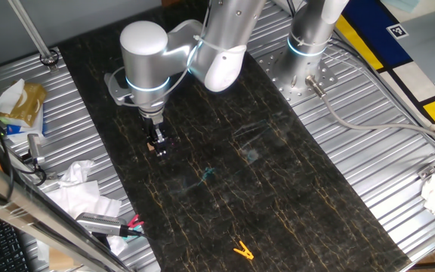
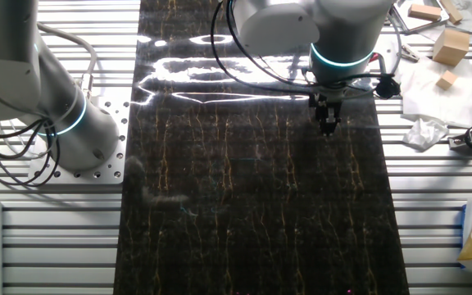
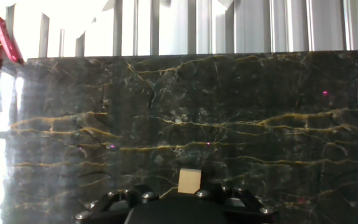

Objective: Hold a small block with the gripper and sweep it from left to right on the table

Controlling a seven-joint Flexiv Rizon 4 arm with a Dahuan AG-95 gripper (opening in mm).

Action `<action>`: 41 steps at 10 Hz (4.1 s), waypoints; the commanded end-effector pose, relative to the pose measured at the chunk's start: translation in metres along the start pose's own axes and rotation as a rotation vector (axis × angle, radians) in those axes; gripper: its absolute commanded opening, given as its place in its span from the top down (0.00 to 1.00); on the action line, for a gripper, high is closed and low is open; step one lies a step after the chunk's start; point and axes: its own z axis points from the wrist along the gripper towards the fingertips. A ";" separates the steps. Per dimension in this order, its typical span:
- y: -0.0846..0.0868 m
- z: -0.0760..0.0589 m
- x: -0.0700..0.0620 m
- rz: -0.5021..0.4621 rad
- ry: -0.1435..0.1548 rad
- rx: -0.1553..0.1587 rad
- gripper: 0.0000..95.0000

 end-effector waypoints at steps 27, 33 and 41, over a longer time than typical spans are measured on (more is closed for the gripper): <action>0.007 0.002 -0.007 0.028 -0.018 -0.004 0.40; 0.007 0.004 -0.007 0.050 -0.011 -0.036 0.40; 0.016 0.000 -0.011 0.056 -0.012 -0.032 0.40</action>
